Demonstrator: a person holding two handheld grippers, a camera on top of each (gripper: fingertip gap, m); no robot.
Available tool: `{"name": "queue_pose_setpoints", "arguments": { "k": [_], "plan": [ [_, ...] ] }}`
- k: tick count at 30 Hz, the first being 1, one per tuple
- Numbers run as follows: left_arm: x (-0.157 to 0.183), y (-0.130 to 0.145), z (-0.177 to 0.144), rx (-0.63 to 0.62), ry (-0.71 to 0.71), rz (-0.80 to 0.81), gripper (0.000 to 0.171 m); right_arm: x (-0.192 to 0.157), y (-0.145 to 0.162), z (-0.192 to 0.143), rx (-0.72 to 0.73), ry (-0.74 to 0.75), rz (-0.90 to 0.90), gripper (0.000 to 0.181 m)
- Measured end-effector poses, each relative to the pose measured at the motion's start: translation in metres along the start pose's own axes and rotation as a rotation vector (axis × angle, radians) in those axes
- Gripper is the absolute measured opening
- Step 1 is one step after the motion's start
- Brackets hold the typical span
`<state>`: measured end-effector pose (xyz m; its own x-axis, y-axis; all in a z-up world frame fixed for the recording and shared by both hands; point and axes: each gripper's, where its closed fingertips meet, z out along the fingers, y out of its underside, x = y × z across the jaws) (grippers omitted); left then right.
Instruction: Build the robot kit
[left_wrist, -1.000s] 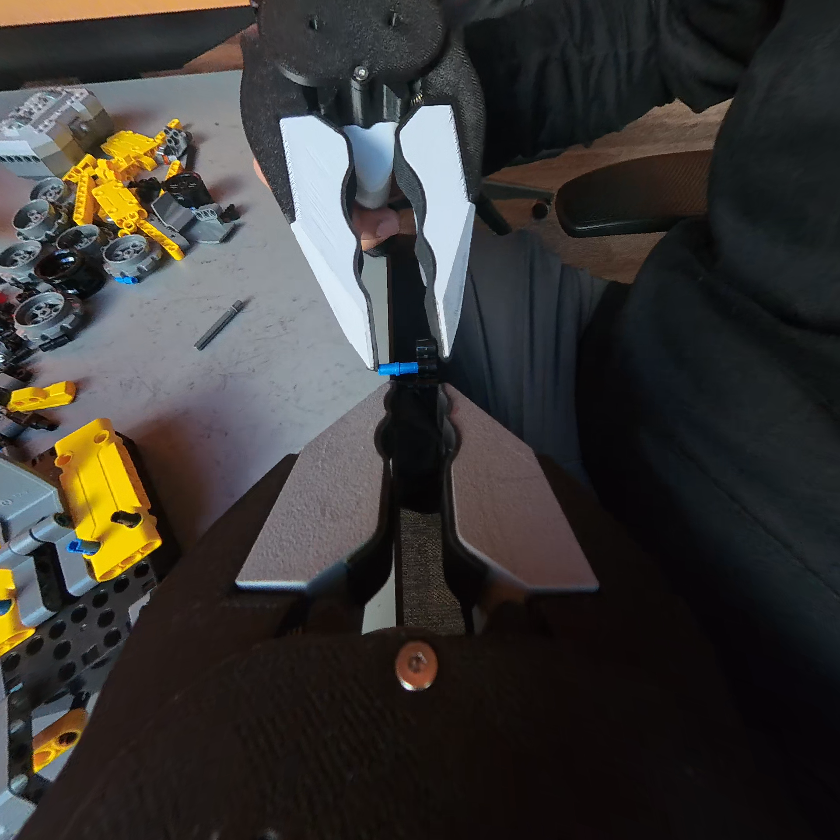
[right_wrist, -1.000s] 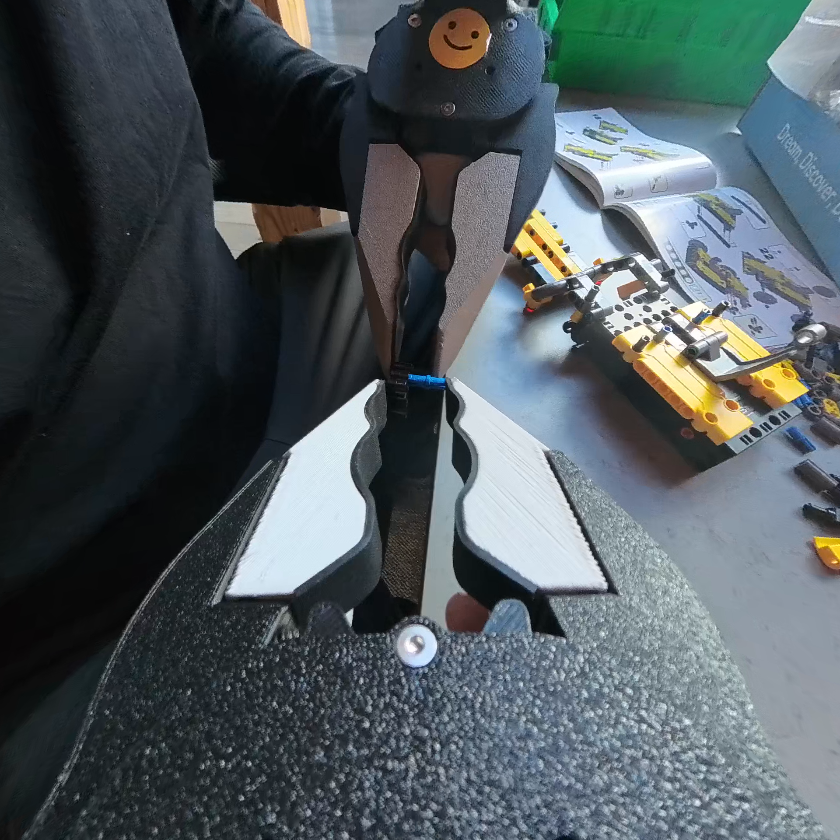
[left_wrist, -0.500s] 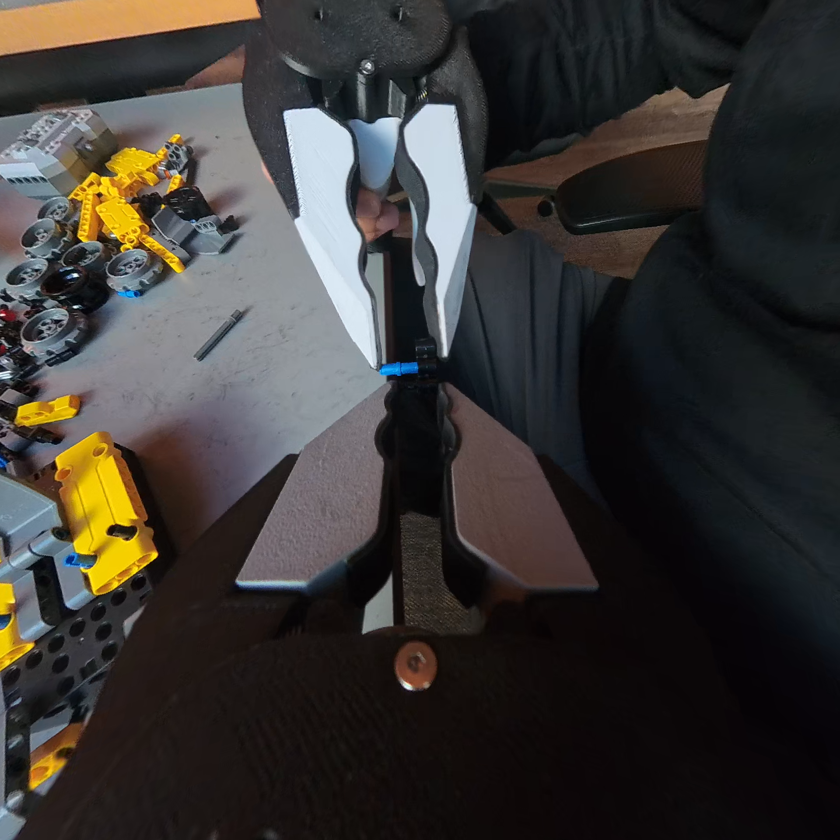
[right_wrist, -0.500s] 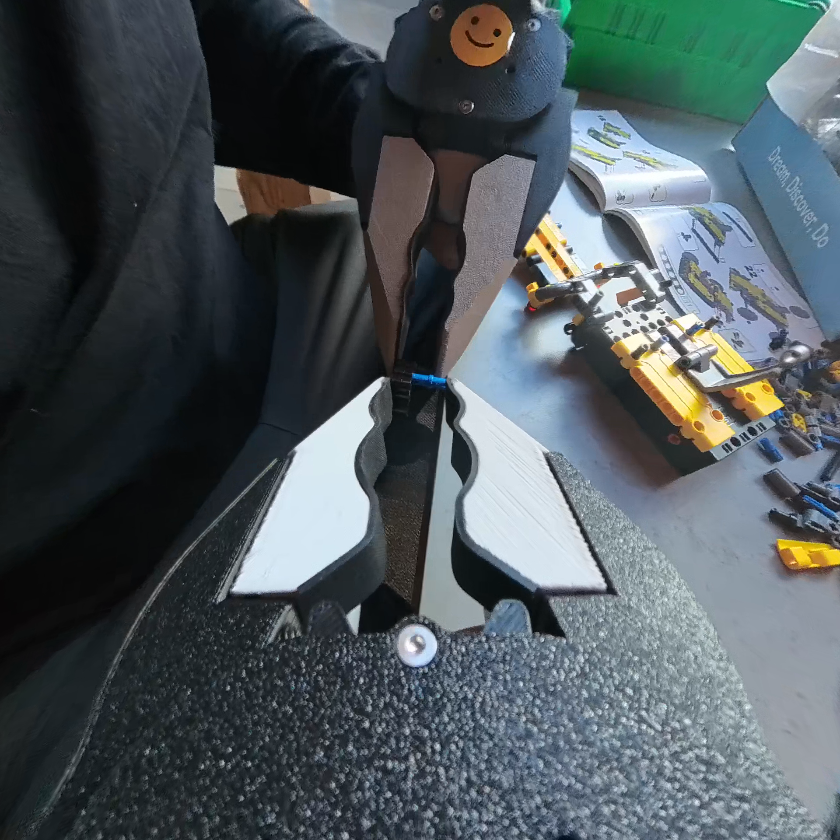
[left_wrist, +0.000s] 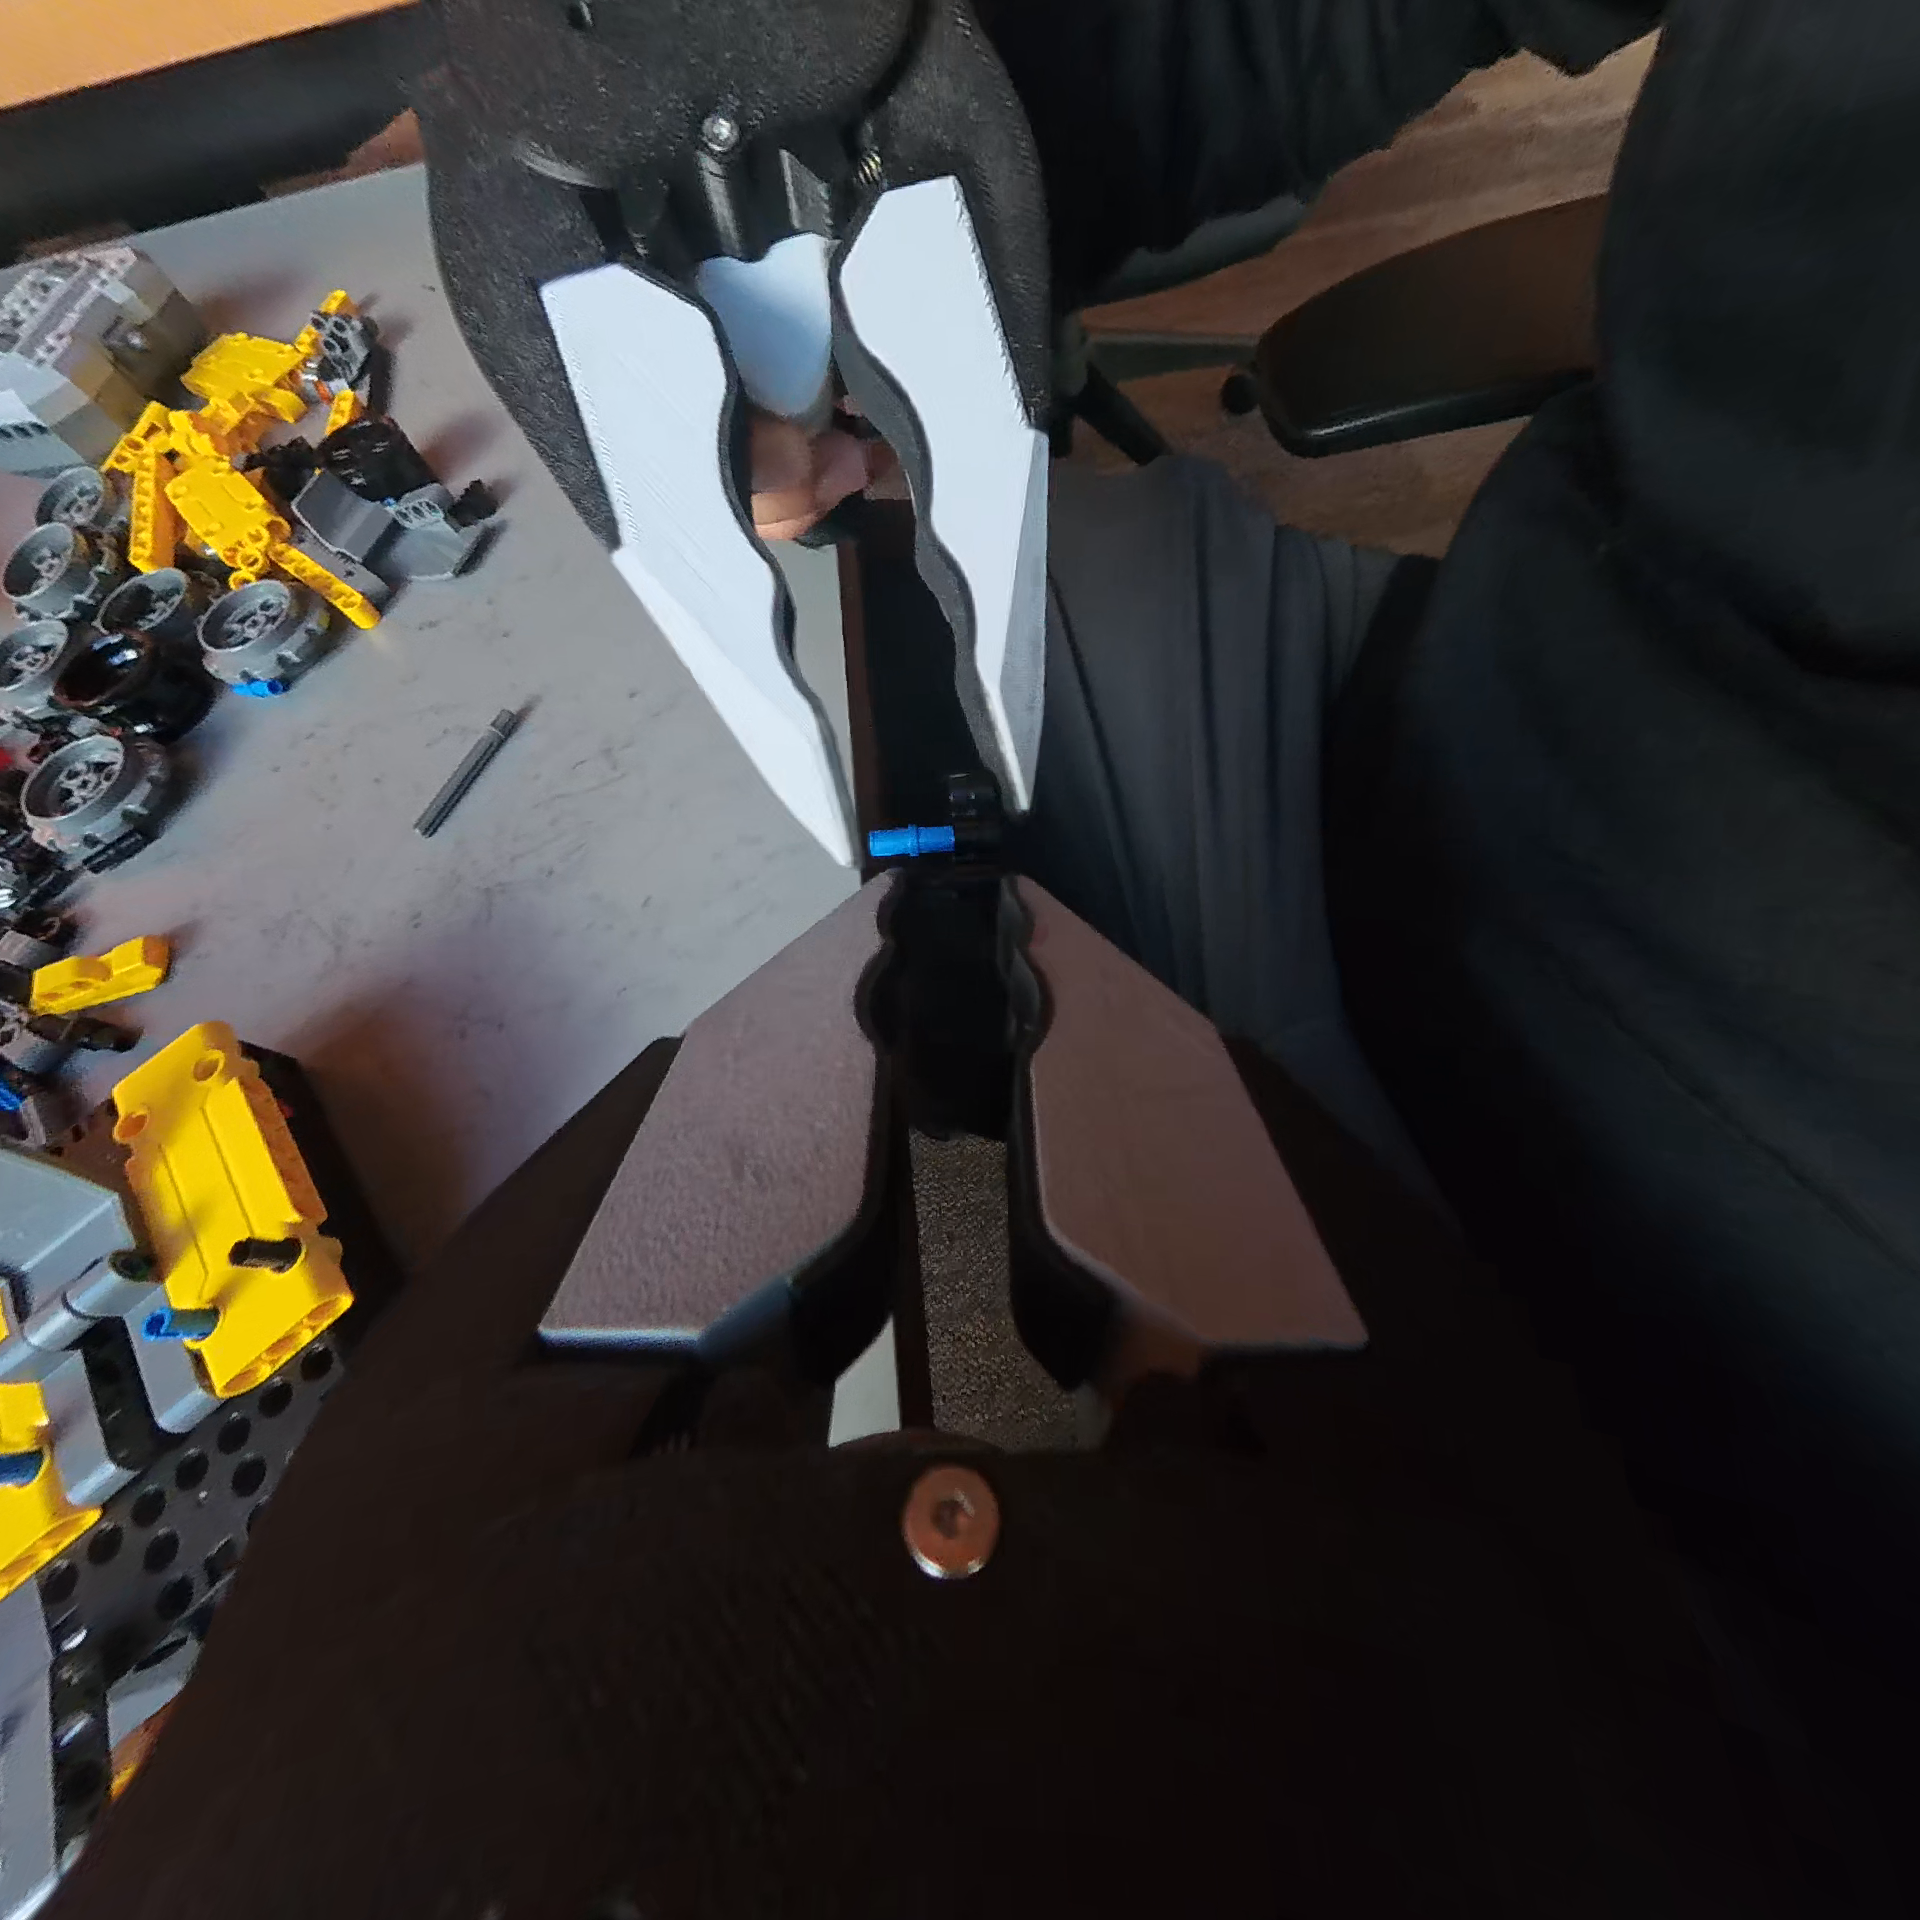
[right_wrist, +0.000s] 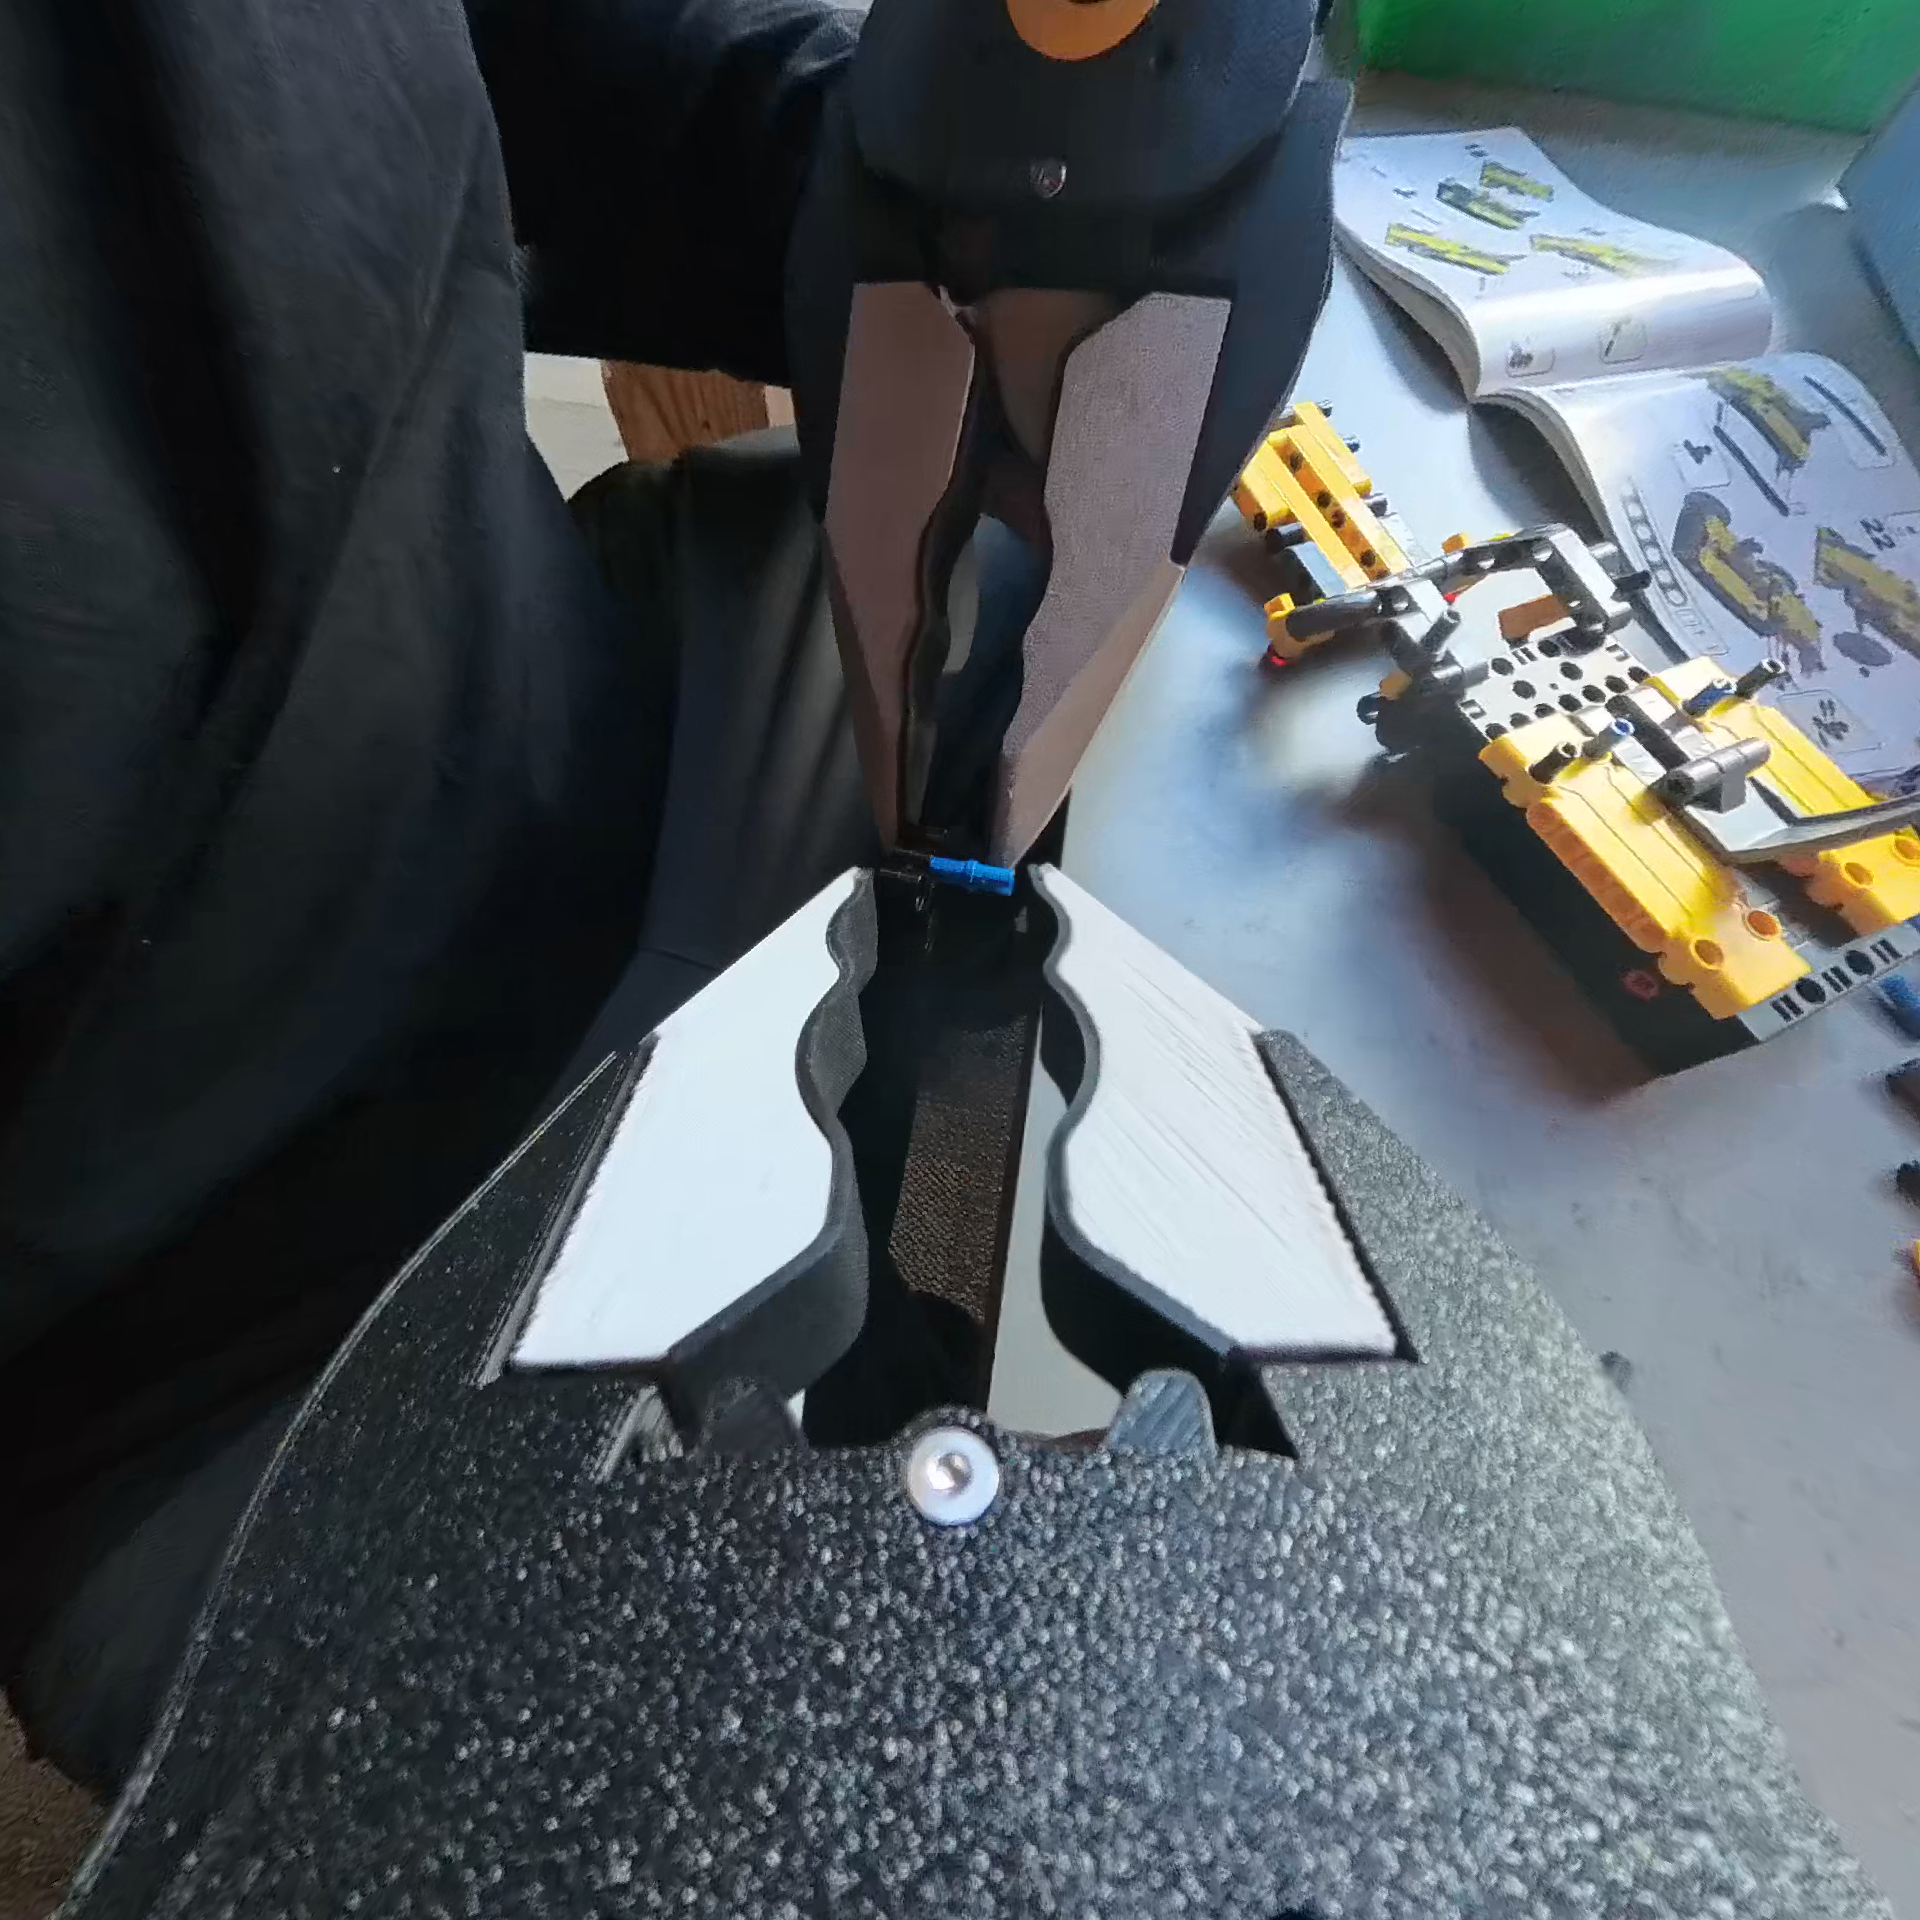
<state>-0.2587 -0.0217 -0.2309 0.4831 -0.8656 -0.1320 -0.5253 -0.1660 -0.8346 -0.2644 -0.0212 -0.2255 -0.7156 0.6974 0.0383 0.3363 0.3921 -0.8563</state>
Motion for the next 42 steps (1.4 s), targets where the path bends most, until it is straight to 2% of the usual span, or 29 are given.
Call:
{"name": "queue_pose_setpoints", "arguments": {
  "k": [14,23,27,29,30,33,37,42],
  "plan": [
    [-0.005,-0.002,-0.004,0.011,-0.027,-0.007,0.012,0.002,-0.006,-0.003,0.022,0.064,-0.018,0.023],
    [-0.002,0.005,0.004,-0.026,-0.017,-0.036,0.013,-0.003,0.006,0.000,-0.090,0.028,-0.112,0.016],
    [-0.013,0.009,0.002,-0.066,-0.070,0.001,0.012,0.009,0.008,0.001,-0.082,0.017,-0.005,0.018],
    [-0.020,0.012,0.001,-0.071,-0.096,-0.015,0.013,0.020,0.011,0.000,-0.093,0.059,0.033,0.019],
    [-0.022,0.011,0.000,-0.060,-0.106,-0.035,0.013,0.026,0.010,-0.003,-0.086,0.095,0.042,0.028],
    [-0.028,0.005,-0.001,0.001,-0.141,-0.079,0.012,0.027,0.003,-0.015,-0.017,0.123,0.063,0.026],
    [-0.036,-0.007,-0.005,0.076,-0.253,-0.074,0.013,0.029,0.003,-0.023,0.028,0.179,0.115,0.024],
    [-0.045,-0.001,-0.011,0.005,-0.430,0.029,0.013,0.036,-0.002,-0.028,0.097,0.220,0.220,0.025]
  ]
}}
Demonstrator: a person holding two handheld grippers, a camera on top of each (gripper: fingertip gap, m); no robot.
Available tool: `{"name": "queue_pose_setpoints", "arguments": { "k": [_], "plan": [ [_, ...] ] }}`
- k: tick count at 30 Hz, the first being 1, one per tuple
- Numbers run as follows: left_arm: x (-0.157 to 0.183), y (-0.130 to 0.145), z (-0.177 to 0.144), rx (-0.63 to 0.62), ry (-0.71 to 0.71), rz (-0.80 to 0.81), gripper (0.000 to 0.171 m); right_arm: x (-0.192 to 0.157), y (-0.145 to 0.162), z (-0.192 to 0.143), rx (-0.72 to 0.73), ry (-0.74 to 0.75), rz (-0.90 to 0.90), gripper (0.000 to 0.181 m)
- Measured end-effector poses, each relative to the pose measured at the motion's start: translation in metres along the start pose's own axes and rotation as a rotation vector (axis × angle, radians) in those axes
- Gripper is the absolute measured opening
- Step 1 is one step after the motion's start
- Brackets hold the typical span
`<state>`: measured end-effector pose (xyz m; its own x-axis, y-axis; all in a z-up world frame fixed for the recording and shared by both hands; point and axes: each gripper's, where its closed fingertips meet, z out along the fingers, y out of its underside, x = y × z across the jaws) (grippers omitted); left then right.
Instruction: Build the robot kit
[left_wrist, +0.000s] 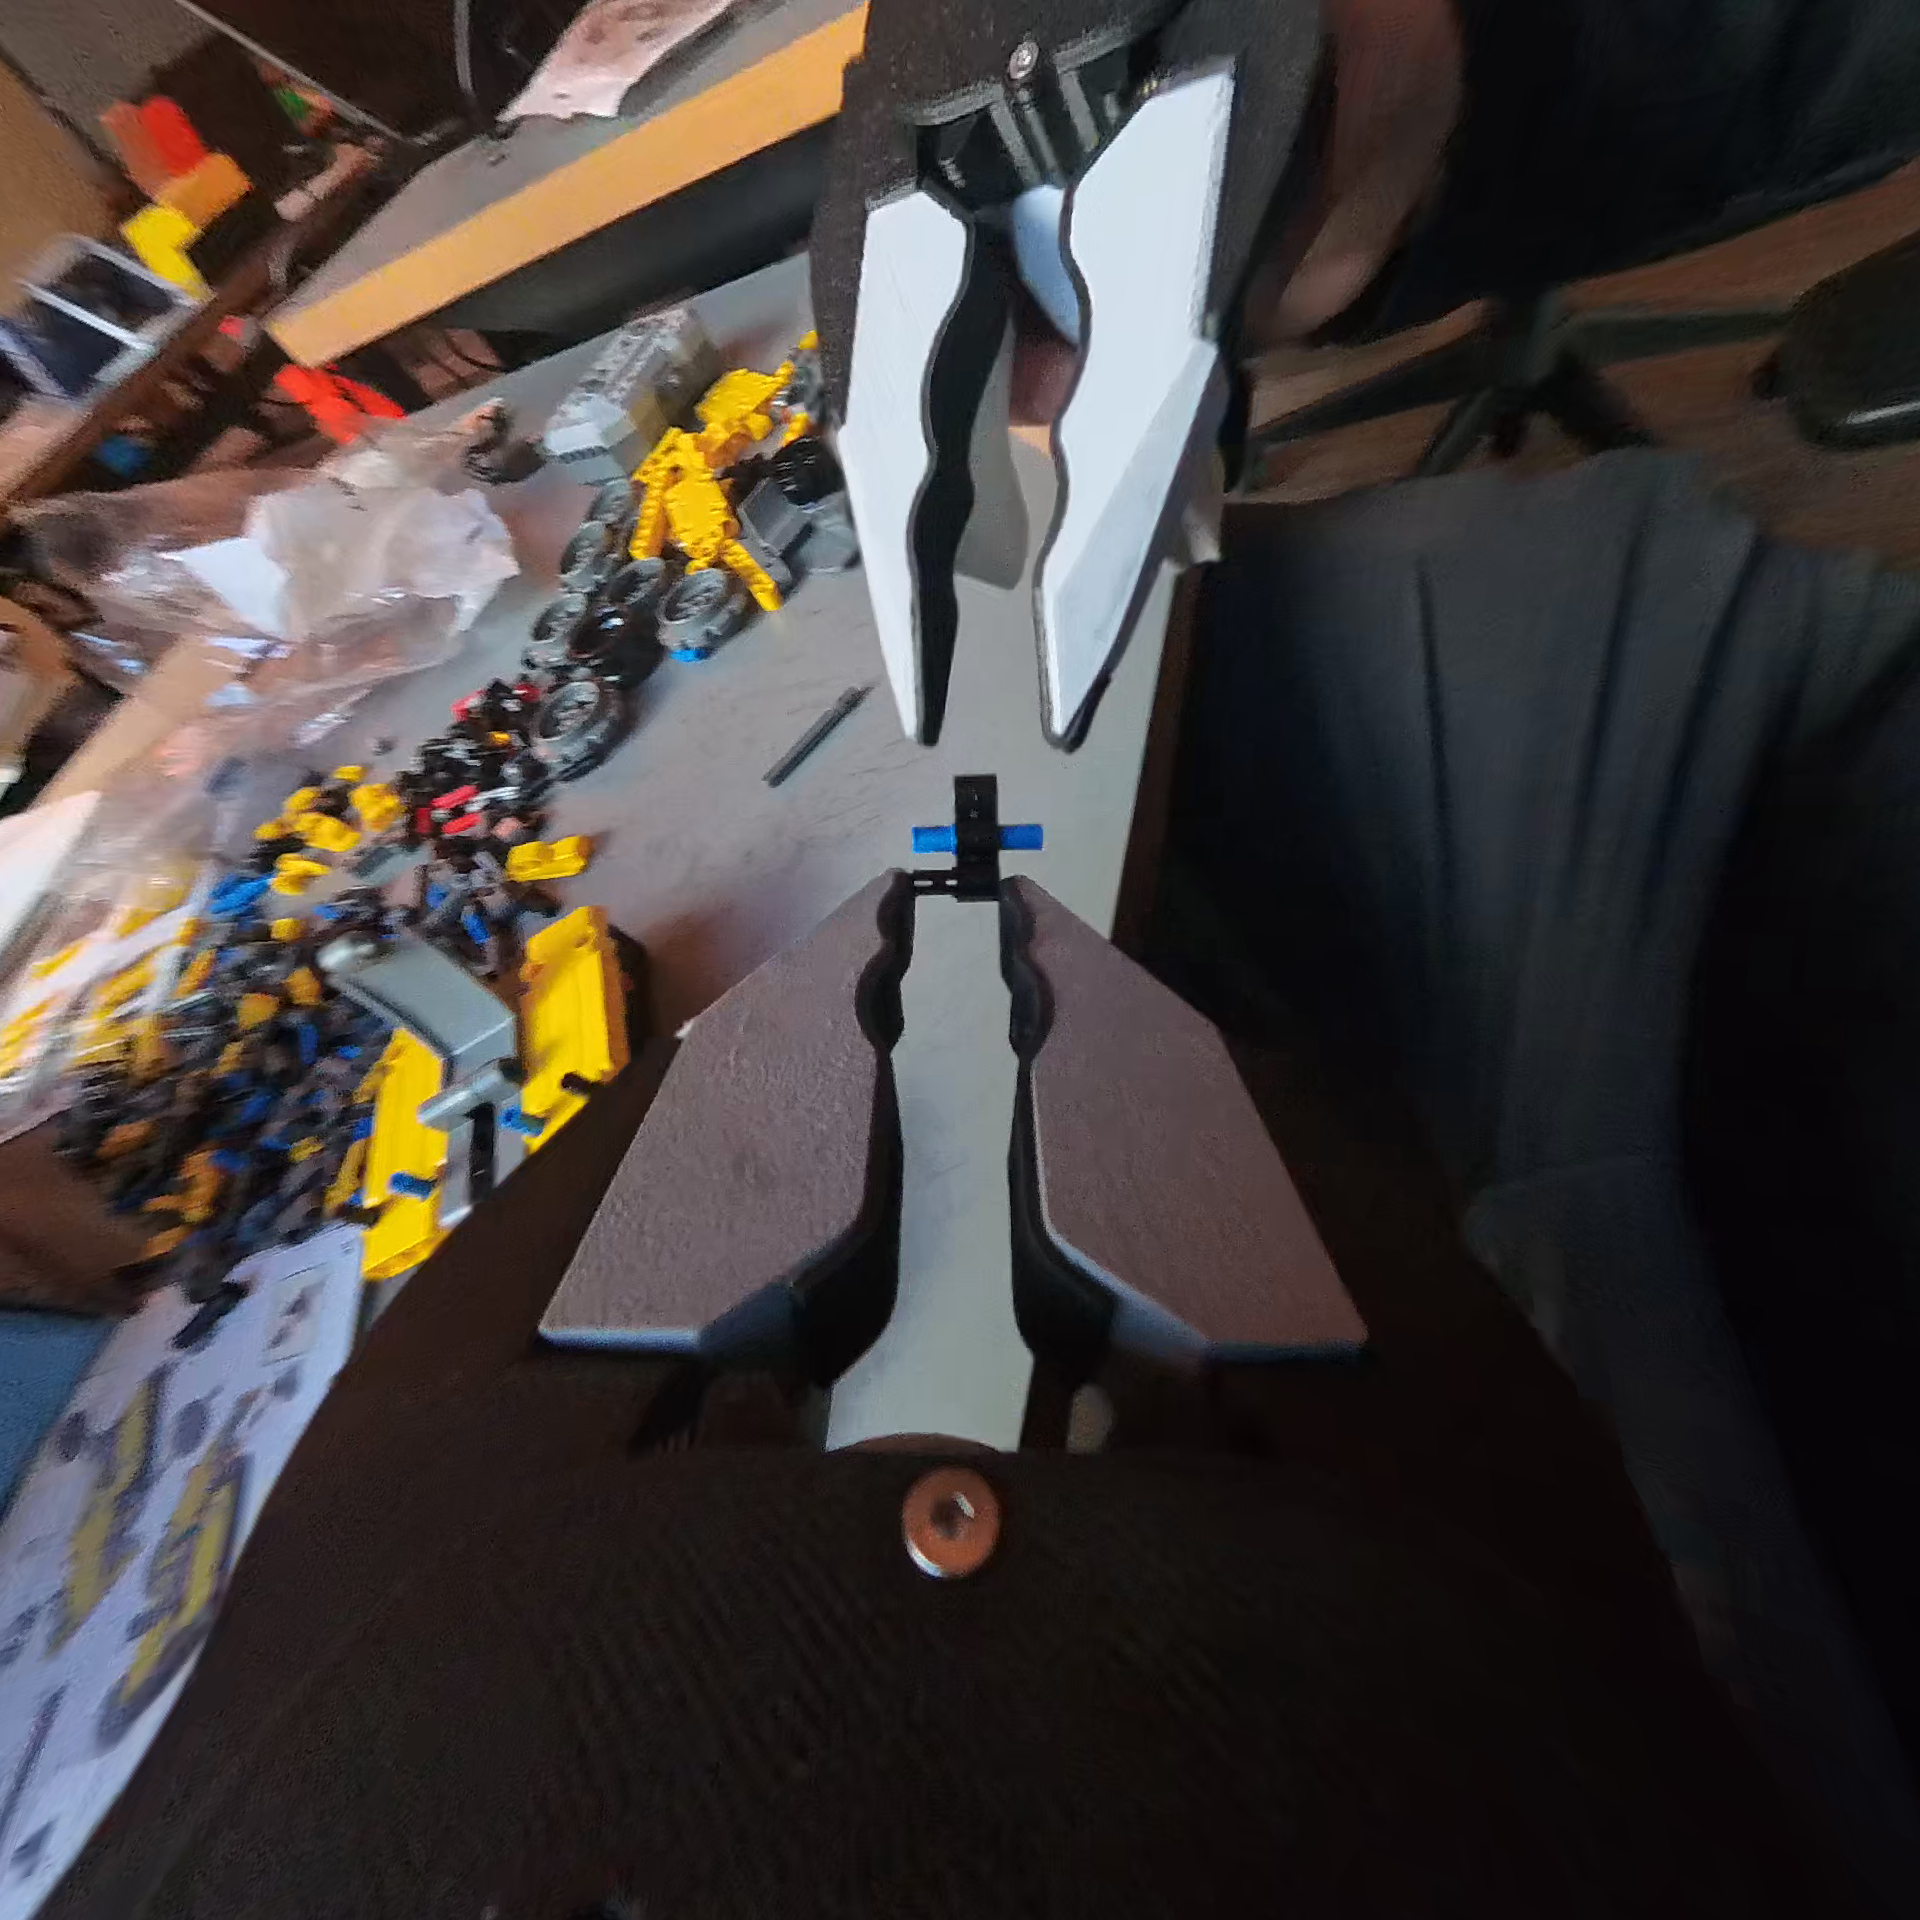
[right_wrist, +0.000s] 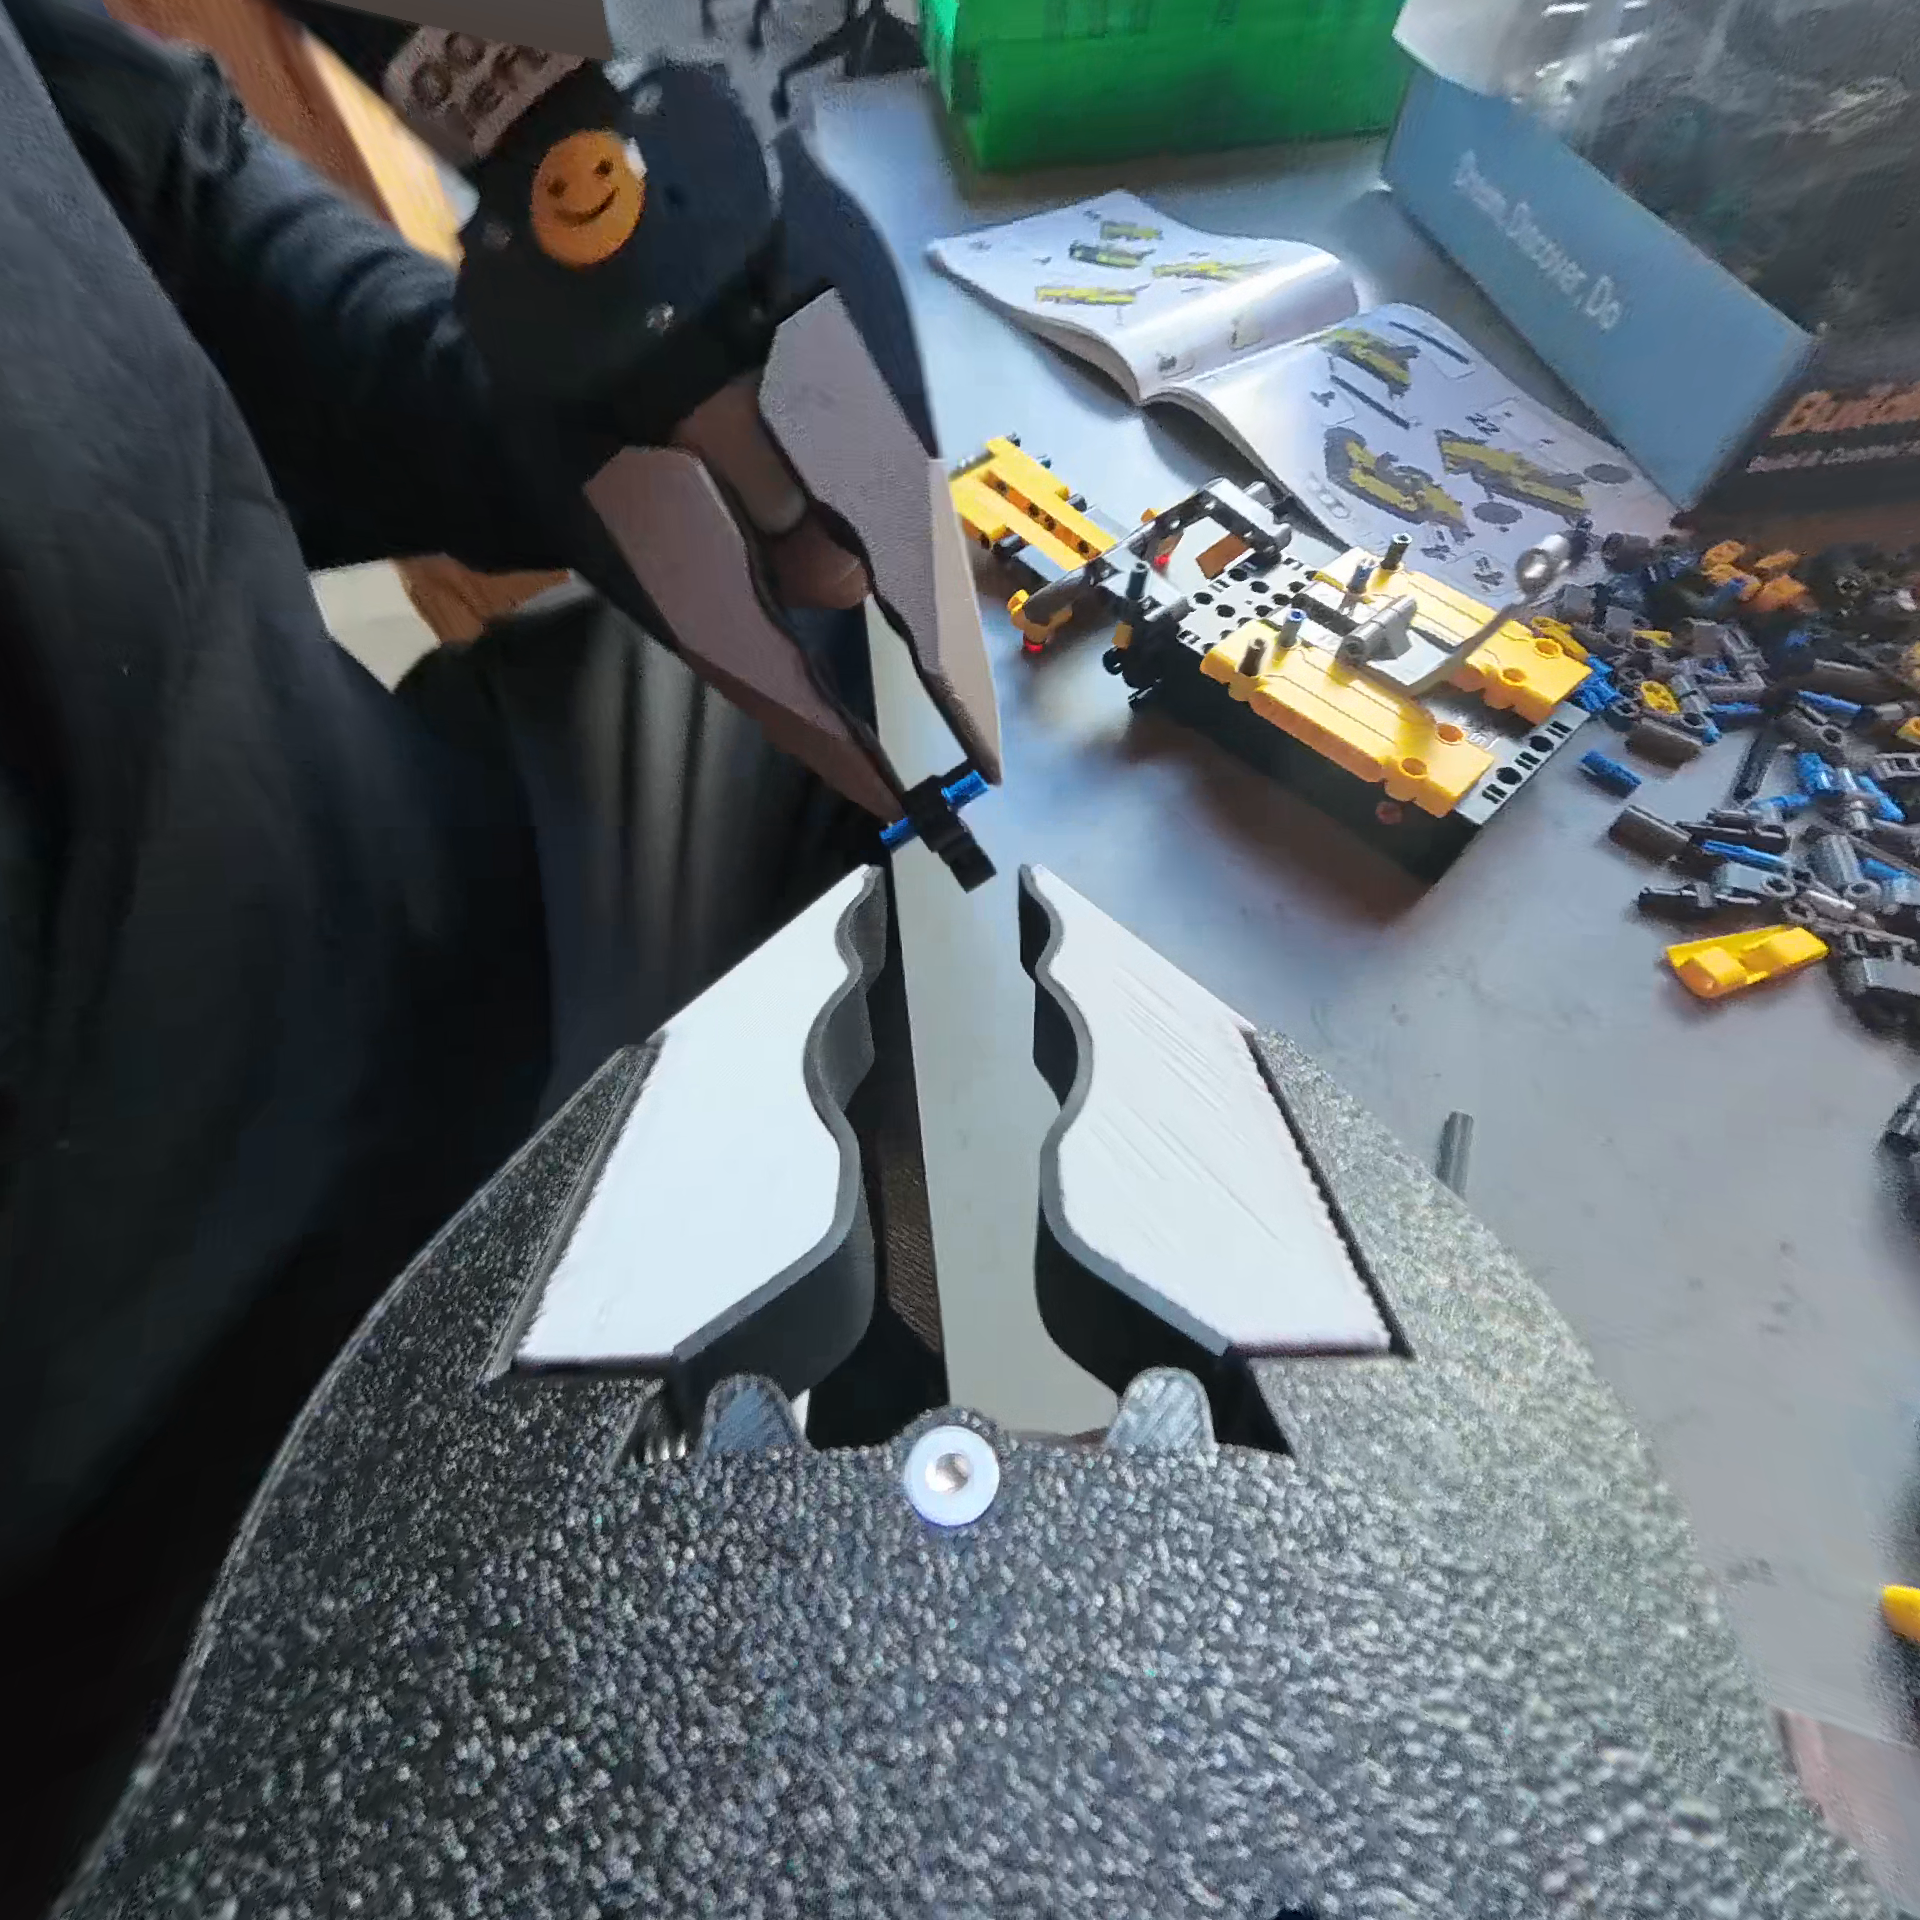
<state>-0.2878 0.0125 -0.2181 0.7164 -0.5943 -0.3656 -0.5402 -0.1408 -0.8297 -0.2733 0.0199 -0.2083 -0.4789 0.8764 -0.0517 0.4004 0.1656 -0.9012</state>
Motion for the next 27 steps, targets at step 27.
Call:
{"name": "queue_pose_setpoints", "arguments": {
  "k": [27],
  "plan": [
    [-0.009,0.017,-0.014,0.054,0.017,-0.291,0.013,0.009,-0.010,0.029,-0.045,0.090,-0.212,0.030]
  ]
}}
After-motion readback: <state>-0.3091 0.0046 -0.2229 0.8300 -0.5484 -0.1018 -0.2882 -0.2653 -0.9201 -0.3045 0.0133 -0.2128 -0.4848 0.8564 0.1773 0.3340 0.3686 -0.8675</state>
